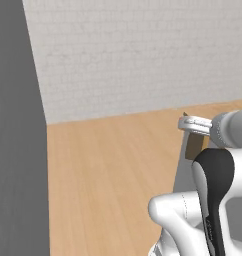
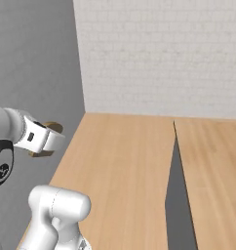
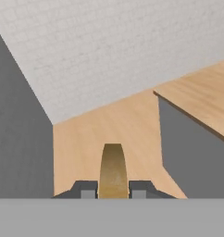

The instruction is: Start the toaster. Once the lever pops up, take the bread to the plate on the dining counter.

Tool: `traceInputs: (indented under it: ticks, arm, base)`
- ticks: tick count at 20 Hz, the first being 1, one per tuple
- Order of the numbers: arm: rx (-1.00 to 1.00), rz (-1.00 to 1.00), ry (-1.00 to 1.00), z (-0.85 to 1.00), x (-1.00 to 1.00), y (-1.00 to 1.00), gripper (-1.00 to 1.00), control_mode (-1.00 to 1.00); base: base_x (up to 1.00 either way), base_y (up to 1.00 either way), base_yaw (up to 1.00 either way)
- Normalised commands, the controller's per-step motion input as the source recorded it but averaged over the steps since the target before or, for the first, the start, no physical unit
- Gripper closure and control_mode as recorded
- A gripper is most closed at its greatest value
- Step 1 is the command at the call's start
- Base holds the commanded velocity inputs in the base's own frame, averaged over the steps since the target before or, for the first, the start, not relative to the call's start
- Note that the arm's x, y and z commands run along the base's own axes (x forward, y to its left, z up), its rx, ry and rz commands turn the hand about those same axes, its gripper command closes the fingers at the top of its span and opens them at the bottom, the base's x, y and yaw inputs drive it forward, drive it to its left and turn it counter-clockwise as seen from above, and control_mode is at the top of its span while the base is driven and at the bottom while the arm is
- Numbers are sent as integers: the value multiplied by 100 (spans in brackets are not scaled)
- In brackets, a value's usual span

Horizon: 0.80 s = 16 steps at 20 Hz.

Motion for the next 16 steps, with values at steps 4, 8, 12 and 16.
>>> traceInputs:
  ticks: [4, 8, 12, 16]
  arm:
    - [0, 0, 0, 0, 0, 0, 100, 100]
    - [0, 0, 0, 0, 0, 0, 100, 100]
    - [0, 0, 0, 0, 0, 0, 100, 100]
    - [0, 0, 0, 0, 0, 0, 100, 100]
  base:
    - [100, 0, 0]
    - [100, 0, 0]
    - [100, 0, -1]
    - [100, 0, -9]
